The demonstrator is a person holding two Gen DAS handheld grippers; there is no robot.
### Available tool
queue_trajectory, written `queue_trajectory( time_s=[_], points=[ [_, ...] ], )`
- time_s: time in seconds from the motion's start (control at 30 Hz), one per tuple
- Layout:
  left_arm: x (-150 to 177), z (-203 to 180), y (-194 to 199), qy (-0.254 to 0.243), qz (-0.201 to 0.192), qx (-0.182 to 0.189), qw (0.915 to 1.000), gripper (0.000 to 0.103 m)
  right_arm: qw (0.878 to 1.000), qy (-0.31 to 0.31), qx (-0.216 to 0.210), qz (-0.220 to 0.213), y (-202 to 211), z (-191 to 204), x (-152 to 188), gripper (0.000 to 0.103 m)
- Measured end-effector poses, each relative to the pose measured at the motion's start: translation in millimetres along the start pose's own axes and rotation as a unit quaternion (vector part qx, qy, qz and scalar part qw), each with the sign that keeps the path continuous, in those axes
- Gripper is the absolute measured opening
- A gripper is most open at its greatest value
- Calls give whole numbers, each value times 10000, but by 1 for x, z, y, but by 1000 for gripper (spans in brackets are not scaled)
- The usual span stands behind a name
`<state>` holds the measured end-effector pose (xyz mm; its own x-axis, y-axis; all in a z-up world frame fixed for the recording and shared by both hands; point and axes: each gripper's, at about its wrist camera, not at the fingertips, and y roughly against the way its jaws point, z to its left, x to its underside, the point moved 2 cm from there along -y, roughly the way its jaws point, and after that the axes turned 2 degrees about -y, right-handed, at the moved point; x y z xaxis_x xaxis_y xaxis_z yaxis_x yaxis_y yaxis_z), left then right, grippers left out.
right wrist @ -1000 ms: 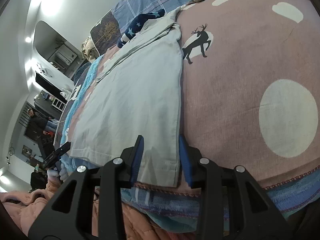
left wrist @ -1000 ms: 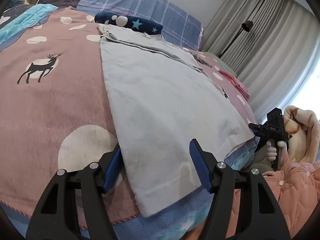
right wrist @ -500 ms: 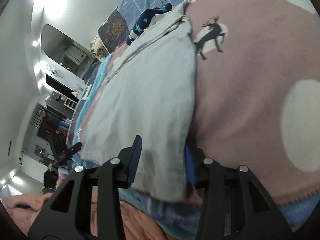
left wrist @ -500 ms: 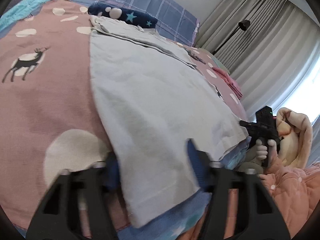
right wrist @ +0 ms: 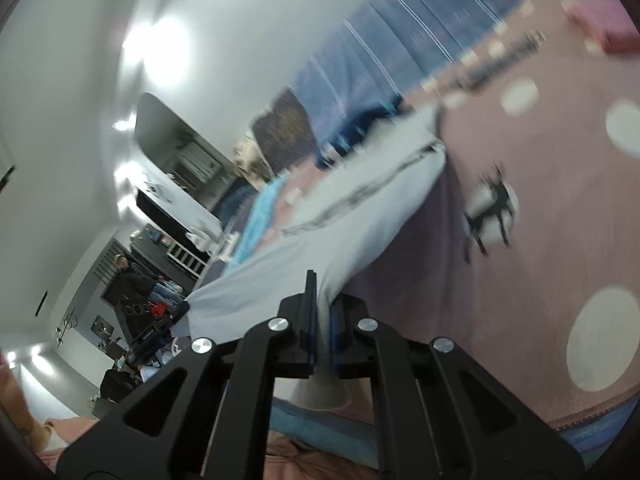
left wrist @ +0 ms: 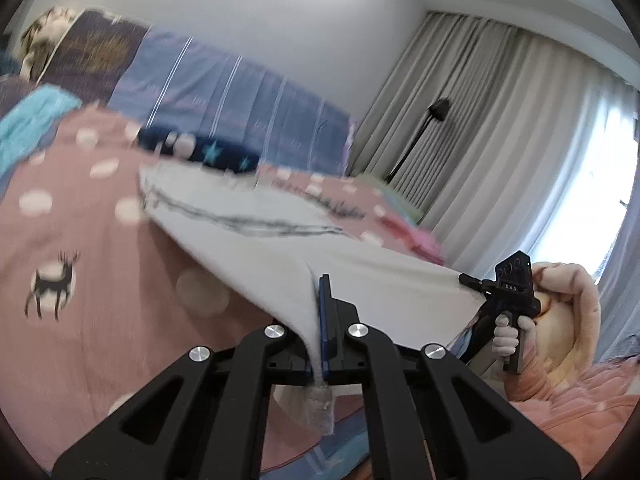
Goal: Fold small clothes
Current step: 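Grasp the hem end with both grippers and fold it over toward the collar, then open both grippers and release the folded end onto the shirt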
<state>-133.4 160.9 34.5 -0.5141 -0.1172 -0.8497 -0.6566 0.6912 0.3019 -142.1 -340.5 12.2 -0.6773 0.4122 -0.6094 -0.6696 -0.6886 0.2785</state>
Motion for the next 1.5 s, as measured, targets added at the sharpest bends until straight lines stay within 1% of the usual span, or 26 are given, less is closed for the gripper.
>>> queue_trajectory(
  time_s=[0.07,0.1,0.13,0.17,0.23,0.27,0.33,0.37,0.4,0.47,0.57,0.67,0.73,0.83,0.87,0.97,1.1,1.2,1.27,1.33,1.43,1.5],
  points=[
    [-7,-18,20,-172,-282,67,9994,2,9993,227,-183,-241,21,20,-3,5],
    [-7,-25,29,-285,-368,45,9989,3,9983,416,-113,-404,35,33,-3,5],
    [-8,-33,37,-399,-455,-19,9982,3,9968,608,53,-512,46,42,-2,5],
    [-9,-37,41,-443,-492,-51,9978,3,9931,911,396,-615,58,53,-1,5],
    [-8,-44,42,-613,-523,-188,9966,3,9877,1103,903,-648,65,59,0,5],
    [-7,-44,38,-665,-489,-226,9963,3,9827,1139,1327,-612,61,55,0,5],
    [-6,-33,15,-603,-332,-296,9972,3,9768,1167,1725,-496,39,41,-3,6],
    [-6,-23,-3,-487,-151,-425,9978,3,9769,1085,1790,-438,29,33,-5,6],
    [-5,-16,-12,-441,-48,-503,9977,3,9785,949,1799,-347,16,23,-7,6],
    [-5,-1,-36,-330,140,-621,9974,3,9774,883,1897,-293,-3,10,-13,6],
    [-14,14,-48,-194,157,-645,9976,3,9725,960,2101,-288,-25,0,-25,6],
    [-32,24,-57,-194,88,-718,9972,3,9699,1080,2163,-292,-46,-3,-42,6],
    [-51,32,-70,-276,85,-832,9961,3,9660,1211,2262,-316,-58,0,-55,6],
    [-76,41,-87,-404,100,-950,9946,3,9622,1379,2319,-373,-81,2,-82,6],
    [-83,45,-95,-418,107,-964,9944,3,9612,1429,2327,-386,-93,0,-96,6],
    [-108,64,-119,-424,143,-1094,9930,3,9586,1484,2398,-388,-121,-6,-126,6],
    [-136,101,-160,-331,271,-1373,9896,3,9560,1473,2516,-334,-163,-23,-165,6],
    [-145,127,-195,-388,462,-1708,9835,3,9527,1355,2712,-192,-204,-48,-192,6],
    [-144,150,-220,-336,667,-1916,9786,3,9513,1253,2816,-24,-231,-67,-202,6],
    [-134,177,-253,-271,999,-2211,9698,3,9497,1092,2922,275,-266,-93,-205,6],
    [-108,209,-288,-249,1495,-2604,9535,3,9443,974,3071,674,-301,-124,-201,8],
    [-92,224,-300,-170,1741,-2683,9473,3,9397,894,3177,899,-316,-144,-193,10]
  ],
)
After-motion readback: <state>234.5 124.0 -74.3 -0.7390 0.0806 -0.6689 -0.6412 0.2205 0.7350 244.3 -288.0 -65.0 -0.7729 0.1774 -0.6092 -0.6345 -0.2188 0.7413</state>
